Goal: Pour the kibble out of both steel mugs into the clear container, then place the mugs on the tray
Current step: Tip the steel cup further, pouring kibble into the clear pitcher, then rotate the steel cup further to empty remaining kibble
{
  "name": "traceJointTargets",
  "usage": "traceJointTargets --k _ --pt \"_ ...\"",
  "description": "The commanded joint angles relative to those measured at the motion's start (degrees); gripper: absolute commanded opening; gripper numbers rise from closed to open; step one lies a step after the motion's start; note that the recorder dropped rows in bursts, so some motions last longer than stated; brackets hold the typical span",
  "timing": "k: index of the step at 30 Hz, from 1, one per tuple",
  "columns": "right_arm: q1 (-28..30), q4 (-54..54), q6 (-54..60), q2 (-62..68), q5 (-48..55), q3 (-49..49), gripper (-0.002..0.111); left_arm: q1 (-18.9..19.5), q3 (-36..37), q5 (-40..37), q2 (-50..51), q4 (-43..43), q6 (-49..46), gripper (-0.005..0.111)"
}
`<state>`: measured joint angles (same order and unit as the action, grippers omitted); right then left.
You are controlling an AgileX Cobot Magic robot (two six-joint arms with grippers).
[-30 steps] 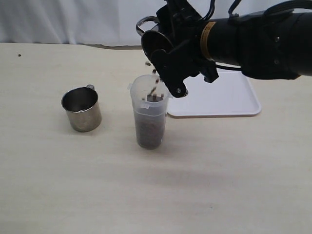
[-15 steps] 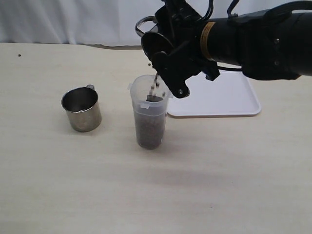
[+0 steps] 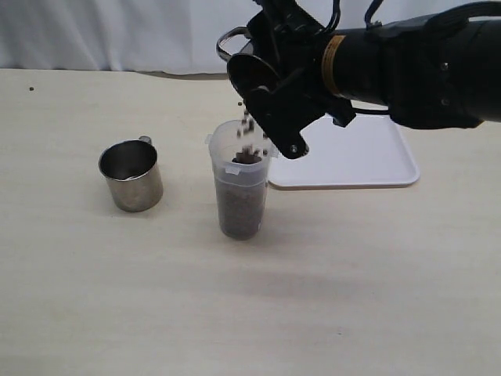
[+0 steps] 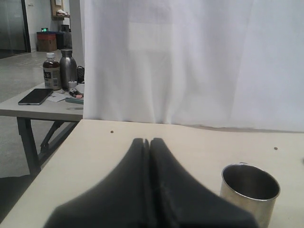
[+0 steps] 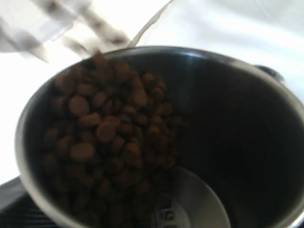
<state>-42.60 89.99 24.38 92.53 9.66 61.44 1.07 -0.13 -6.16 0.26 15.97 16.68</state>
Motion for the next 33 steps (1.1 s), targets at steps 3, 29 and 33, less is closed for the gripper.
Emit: traceJointTargets --k 3,29,33 --pt "-0.2 1.8 0.6 -0.3 -0.4 0.5 0.005 -0.4 0.1 0.4 -0.3 -0.2 0.1 0.0" --pt "-0.2 4.0 0.6 -0.3 -0.3 0.5 0.005 -0.4 0.1 0.4 -0.3 -0.2 0.1 0.0" --pt "-0.2 6.9 0.5 -0.3 -0.2 0.5 0.005 -0.4 0.1 0.4 -0.3 -0.2 0.1 0.0"
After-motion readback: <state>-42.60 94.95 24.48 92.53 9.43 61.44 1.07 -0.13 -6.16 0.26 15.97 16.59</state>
